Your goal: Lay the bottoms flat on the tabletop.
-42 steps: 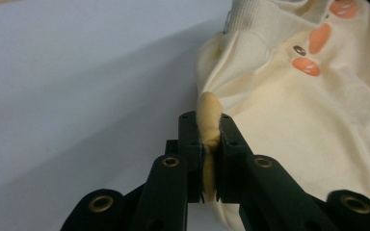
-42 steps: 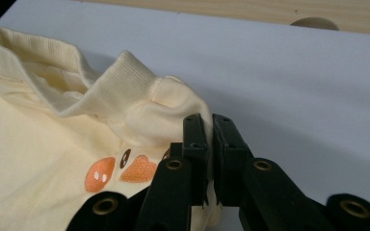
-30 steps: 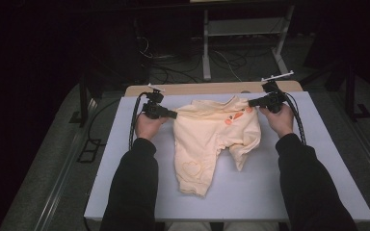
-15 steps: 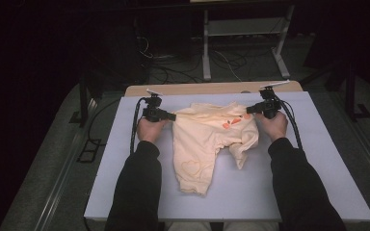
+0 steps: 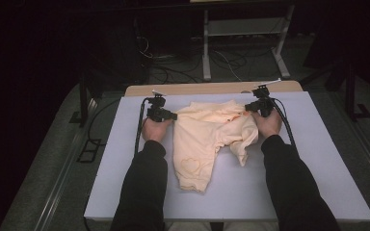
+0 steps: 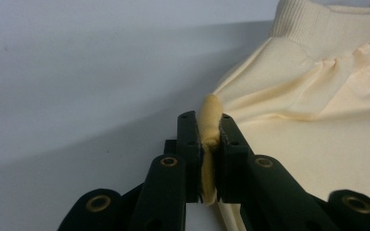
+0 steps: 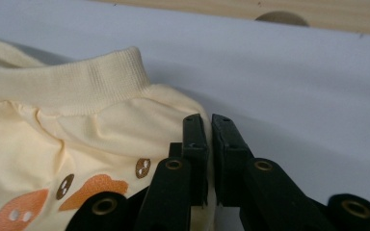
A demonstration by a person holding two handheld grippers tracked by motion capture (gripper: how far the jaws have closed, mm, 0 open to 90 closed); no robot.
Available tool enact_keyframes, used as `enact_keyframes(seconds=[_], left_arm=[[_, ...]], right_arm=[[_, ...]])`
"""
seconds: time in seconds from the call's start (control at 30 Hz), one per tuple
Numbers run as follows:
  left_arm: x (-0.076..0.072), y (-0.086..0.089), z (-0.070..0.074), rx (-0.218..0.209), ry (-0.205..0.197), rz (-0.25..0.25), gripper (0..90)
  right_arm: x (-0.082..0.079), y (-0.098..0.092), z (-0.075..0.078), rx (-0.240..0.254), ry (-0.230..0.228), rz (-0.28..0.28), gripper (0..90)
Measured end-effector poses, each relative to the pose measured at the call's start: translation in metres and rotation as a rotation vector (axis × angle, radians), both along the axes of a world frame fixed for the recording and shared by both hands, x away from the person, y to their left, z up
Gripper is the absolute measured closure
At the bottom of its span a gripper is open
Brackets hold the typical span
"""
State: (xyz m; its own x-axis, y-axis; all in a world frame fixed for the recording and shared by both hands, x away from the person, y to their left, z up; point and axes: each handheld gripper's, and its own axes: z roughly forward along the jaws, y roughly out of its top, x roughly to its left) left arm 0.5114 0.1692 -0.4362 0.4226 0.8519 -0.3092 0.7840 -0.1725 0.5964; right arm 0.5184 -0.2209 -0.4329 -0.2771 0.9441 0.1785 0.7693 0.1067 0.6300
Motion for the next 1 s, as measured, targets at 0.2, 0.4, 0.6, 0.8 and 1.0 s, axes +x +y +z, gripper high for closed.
enact_keyframes(seconds=[0.2,0.4,0.6,0.8,1.0], left_arm=[[-0.001,0.000,0.002,0.029,-0.033,0.021,81.4],[-0.001,-0.004,-0.003,0.055,-0.007,0.009,81.2],[0.000,-0.002,-0.006,0.034,0.008,-0.020,80.2],[-0.003,-0.002,-0.003,0.030,-0.019,-0.042,66.5],[-0.009,-0.007,0.013,-0.051,-0.082,-0.057,44.0]], right_arm=[[0.005,0.010,0.011,-0.068,-0.034,0.022,84.2],[0.007,0.008,-0.002,-0.071,0.033,0.030,83.8],[0.010,0.004,-0.007,-0.037,0.049,0.020,77.9],[0.011,-0.008,-0.011,0.079,0.109,0.014,68.0],[0.002,-0.012,0.002,0.076,0.090,0.054,48.5]])
